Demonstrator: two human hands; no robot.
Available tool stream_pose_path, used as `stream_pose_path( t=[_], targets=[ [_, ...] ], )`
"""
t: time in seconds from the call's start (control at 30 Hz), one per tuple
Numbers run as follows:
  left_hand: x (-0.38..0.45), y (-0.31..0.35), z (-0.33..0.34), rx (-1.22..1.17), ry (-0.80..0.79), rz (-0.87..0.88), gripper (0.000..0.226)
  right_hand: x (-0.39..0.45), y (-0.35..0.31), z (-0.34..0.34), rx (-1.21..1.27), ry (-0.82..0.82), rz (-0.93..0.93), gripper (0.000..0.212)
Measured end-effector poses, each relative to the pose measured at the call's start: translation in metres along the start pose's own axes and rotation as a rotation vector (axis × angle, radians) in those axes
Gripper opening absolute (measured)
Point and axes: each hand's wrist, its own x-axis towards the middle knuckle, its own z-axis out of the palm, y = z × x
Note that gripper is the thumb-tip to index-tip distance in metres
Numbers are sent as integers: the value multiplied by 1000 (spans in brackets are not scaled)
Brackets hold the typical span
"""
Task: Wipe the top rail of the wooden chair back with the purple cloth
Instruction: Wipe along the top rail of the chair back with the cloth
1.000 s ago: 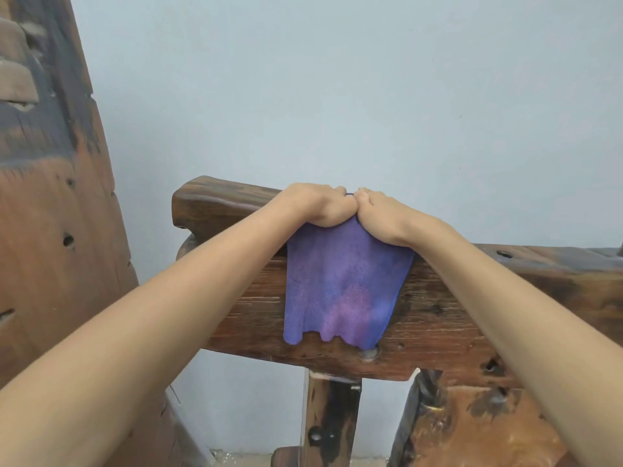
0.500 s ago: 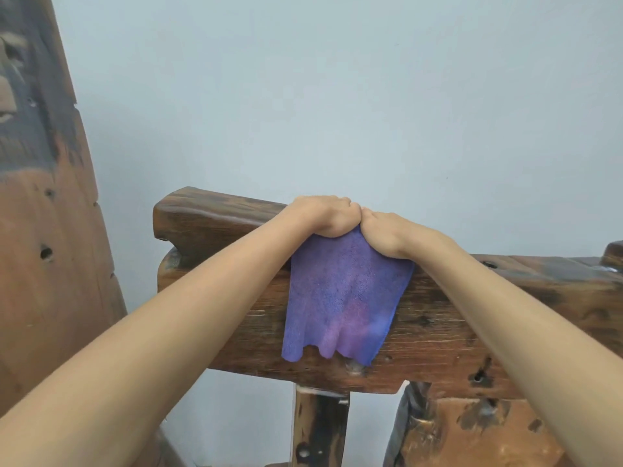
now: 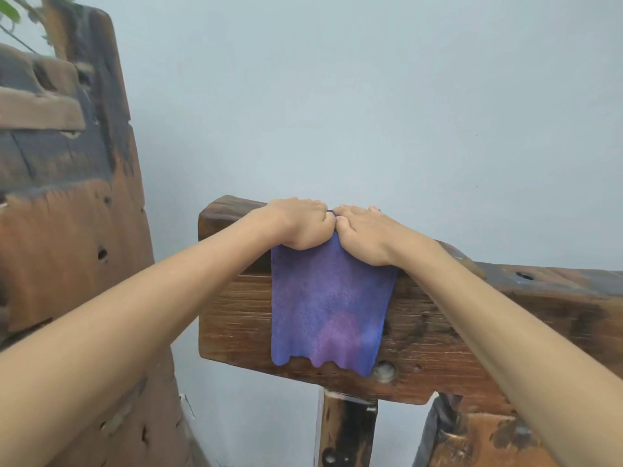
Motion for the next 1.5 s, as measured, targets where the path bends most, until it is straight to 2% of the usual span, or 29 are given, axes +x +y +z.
stream_pose_path(
  t=[0.13, 0.33, 0.47, 0.53, 0.67, 0.8, 0.93, 1.1, 1.37, 1.5],
  targets=[
    [-10, -35, -7, 48, 16, -66, 41, 21, -31, -4, 79, -51, -44, 53],
    [-24, -76, -13, 67, 21, -161, 52, 48, -70, -2, 117, -56, -107, 54],
    [-34, -89, -17, 7, 53, -217, 56, 52, -86, -1, 108, -8, -169, 54],
    [-35, -88, -14, 38, 66, -242, 62, 47, -87, -1, 104, 26, -193, 52],
    [-35, -78, -3, 113, 162, -216, 59, 22, -79, 4, 98, 109, -212, 49],
    [-34, -58, 1, 132, 173, -137, 57, -5, -65, 14, -11, 258, -141, 50],
    [-27, -36, 2, 112, 144, -78, 53, -23, -48, 24, -115, 302, -80, 53],
    [-19, -12, 7, 97, 123, -41, 62, -41, -29, 33, -170, 351, 2, 60],
    [3, 40, 21, 31, 79, 11, 57, -70, 5, 36, -189, 331, 218, 71],
    [14, 66, 27, 4, 86, 38, 58, -78, 30, 30, -165, 293, 249, 70]
  ],
)
